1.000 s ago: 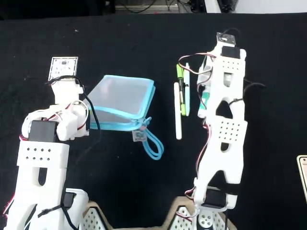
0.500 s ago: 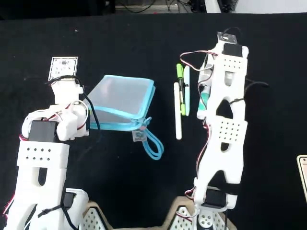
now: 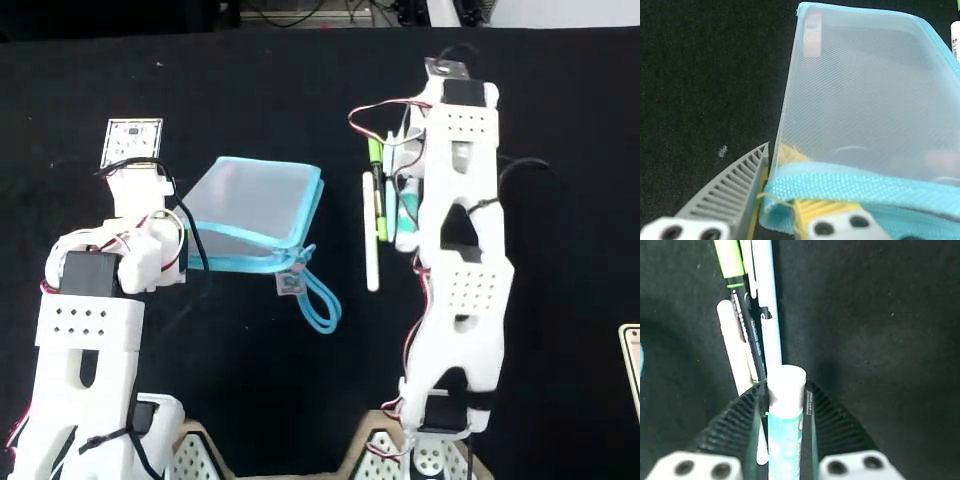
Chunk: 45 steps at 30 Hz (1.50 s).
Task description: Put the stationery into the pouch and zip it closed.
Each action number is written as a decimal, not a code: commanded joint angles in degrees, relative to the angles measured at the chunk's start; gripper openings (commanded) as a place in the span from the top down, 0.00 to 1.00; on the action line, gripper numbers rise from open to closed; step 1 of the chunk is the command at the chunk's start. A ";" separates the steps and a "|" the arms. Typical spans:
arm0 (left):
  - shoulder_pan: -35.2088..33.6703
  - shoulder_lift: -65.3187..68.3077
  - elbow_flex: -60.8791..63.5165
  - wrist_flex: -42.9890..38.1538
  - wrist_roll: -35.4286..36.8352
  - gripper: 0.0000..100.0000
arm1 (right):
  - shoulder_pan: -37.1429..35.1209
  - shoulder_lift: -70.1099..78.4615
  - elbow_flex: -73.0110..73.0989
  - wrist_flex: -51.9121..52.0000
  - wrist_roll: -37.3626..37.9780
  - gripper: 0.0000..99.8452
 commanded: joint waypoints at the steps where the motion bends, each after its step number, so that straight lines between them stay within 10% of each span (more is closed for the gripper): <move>1: -0.84 0.62 -0.13 -0.62 0.26 0.97 | -1.41 -8.48 8.13 -5.98 0.26 0.99; 30: -0.84 0.62 -0.04 -0.70 0.26 0.97 | -14.24 -85.49 76.18 -37.71 0.35 0.99; 45: -0.84 0.97 -0.04 -0.70 0.26 0.97 | -37.01 -126.20 92.35 -41.76 0.44 0.99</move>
